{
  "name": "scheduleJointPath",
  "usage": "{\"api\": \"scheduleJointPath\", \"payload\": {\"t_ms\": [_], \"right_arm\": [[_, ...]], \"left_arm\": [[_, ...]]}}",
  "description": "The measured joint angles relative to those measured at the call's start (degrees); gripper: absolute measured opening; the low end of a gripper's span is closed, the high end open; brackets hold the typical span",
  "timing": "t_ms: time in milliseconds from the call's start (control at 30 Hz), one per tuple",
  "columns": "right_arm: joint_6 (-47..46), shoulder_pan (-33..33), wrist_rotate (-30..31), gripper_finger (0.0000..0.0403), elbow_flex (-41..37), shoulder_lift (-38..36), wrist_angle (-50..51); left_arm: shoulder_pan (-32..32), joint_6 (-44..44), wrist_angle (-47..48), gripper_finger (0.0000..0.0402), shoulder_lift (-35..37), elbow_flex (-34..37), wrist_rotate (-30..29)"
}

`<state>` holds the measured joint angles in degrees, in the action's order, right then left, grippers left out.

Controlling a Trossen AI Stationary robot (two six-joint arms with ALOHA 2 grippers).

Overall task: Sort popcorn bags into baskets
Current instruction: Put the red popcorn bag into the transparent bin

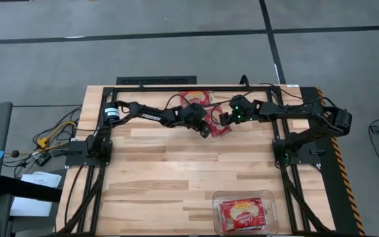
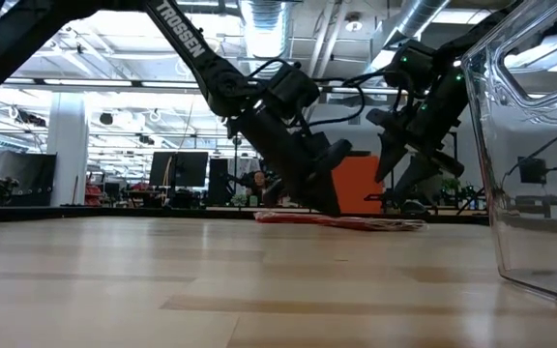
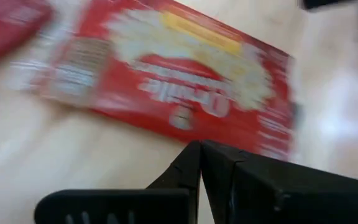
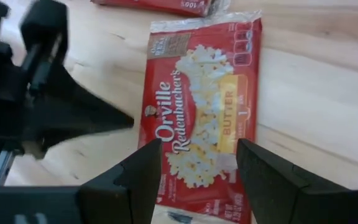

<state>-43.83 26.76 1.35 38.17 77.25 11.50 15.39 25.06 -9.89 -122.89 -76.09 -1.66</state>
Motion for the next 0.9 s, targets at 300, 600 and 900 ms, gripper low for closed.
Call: {"api": "scheduleJointPath", "payload": {"t_ms": [300,600,900], "right_arm": [[1.5,0.0,0.2,0.0202,0.0,3.1,-0.8],[1.9,-5.0,-1.4,0.0099,1.4,13.5,-9.1],[-0.5,-11.0,-3.0,0.0016,6.3,22.5,-10.1]], "left_arm": [[-1.3,5.2,8.3,0.0000,10.5,-0.1,12.2],[-4.1,-3.9,28.1,0.0000,30.5,0.0,-7.6],[-4.7,-2.4,40.0,0.0000,39.3,0.0,-14.1]]}}
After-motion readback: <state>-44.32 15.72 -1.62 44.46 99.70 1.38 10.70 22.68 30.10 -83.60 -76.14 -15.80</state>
